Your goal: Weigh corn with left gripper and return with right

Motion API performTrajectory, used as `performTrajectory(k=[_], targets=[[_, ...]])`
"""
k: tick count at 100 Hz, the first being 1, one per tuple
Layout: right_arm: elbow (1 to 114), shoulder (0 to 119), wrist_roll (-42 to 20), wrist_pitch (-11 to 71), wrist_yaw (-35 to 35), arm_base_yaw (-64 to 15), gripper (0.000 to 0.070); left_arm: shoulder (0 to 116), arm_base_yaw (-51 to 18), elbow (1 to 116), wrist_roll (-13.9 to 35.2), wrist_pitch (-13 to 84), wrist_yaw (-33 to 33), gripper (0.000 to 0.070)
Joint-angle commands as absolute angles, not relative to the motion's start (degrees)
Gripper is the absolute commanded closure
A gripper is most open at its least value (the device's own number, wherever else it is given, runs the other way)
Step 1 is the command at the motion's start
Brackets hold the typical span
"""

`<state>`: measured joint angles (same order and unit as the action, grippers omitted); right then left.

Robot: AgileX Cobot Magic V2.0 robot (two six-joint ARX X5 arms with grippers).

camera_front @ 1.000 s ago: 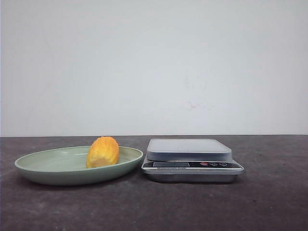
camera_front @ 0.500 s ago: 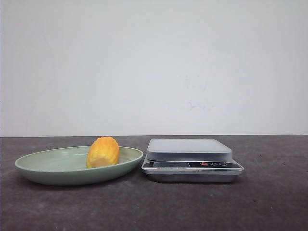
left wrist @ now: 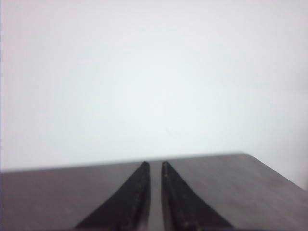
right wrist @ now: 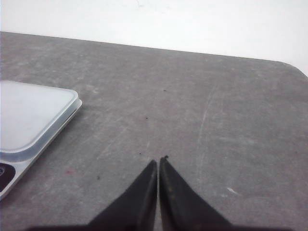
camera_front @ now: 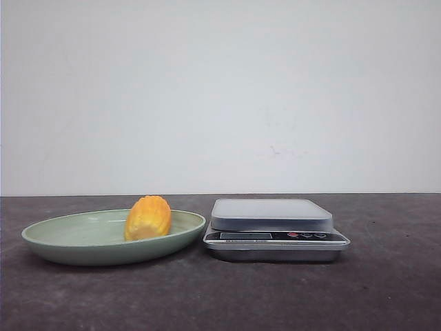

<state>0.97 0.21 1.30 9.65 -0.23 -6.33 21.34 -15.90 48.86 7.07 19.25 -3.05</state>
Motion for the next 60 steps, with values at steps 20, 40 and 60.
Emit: performTrajectory(k=[20, 40, 60], targets=[[0.80, 0.21, 1.74, 9.02, -0.10, -6.44, 0.0700, 13.89, -8.23, 21.63, 7.14, 4.12, -3.25, 0.0700], [0.80, 0.21, 1.74, 8.99, -0.10, -6.44, 0.0700, 9.13, -6.98, 6.48, 9.10, -4.38, -3.05, 0.0700], [0.80, 0.21, 1.72, 8.99, -0.08, -6.44, 0.0700, 6.07, -4.38, 0.75, 9.87, -3.75, -2.79, 0.0700]])
